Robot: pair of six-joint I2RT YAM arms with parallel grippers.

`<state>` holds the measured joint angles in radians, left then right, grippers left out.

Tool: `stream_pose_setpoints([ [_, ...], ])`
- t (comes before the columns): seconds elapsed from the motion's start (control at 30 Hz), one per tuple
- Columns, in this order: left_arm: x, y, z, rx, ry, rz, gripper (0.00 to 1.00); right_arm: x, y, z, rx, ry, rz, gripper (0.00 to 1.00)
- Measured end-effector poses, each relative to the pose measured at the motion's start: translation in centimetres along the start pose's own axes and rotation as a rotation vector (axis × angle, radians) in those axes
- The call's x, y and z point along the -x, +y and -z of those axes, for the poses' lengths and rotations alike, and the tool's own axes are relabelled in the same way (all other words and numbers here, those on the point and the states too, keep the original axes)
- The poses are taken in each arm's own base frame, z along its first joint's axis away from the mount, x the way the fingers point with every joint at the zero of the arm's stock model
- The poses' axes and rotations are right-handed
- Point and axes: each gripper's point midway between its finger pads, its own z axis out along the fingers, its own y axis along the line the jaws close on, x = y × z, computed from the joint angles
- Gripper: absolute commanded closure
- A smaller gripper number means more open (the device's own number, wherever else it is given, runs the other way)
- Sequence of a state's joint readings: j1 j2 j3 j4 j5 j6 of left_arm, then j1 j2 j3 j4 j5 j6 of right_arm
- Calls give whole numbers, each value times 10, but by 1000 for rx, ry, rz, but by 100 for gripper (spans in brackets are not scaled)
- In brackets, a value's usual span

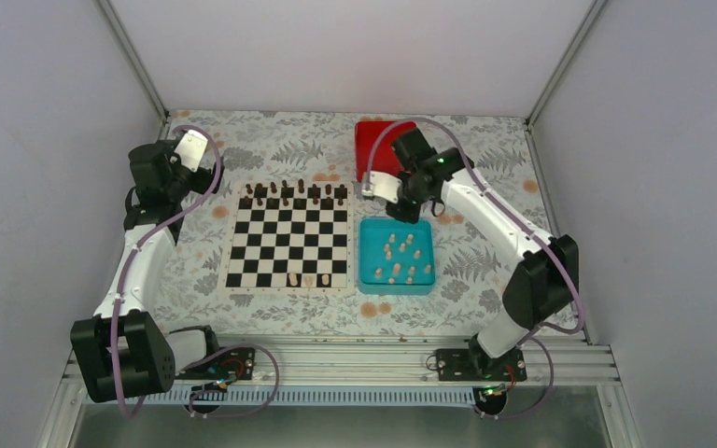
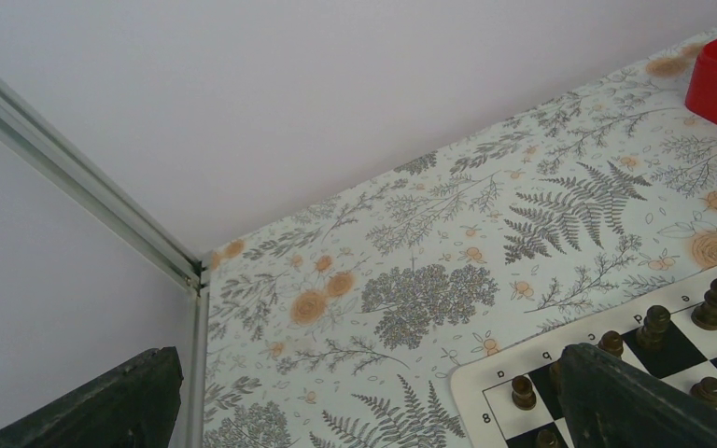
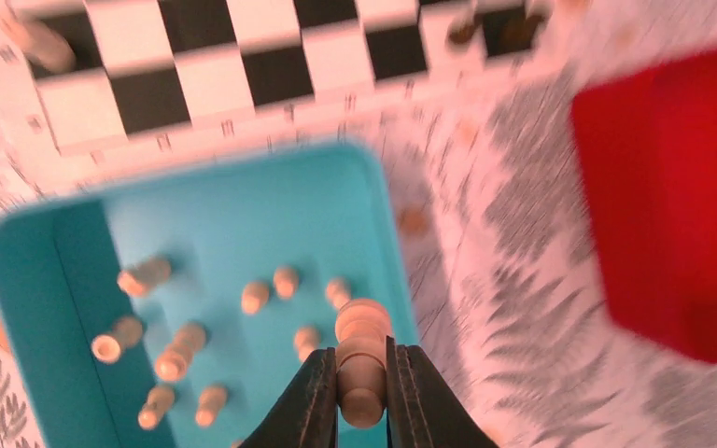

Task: Set up the chess pieces on the board
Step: Pick up the chess piece from the storage box, then place the chess piece on the chessboard.

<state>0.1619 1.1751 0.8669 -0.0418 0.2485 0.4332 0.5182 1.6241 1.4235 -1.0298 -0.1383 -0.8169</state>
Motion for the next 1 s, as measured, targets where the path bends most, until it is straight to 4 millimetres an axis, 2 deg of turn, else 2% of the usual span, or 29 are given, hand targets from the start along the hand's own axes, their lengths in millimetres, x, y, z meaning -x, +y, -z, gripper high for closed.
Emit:
stream_pose_setpoints([
  [0.13,0,1,1,3,0,0,0,73,4,42,-56,-115,129,92],
  [0.2,1,3,2,8,-2,1,0,117,15,53,-63,-176,210,92],
  [0.3,0,8,4,23,-2,4,0,159,37,48,-31,-207,298,92],
  [0.37,-2,15,7,39,0,9,0,187,54,33,-2,-217,356,92],
  [0.47,-8,29,11,65,7,21,0,221,81,1,49,-211,433,93],
  [0.57,-17,45,16,93,24,40,0,233,108,-34,103,-177,494,93],
  [0.7,-27,59,24,113,41,52,0,235,142,-72,172,-130,554,93],
  [0.83,-31,67,31,123,41,54,0,233,164,-97,225,-106,586,92],
  [1.0,-40,72,37,125,46,59,0,234,176,-118,262,-105,596,92],
])
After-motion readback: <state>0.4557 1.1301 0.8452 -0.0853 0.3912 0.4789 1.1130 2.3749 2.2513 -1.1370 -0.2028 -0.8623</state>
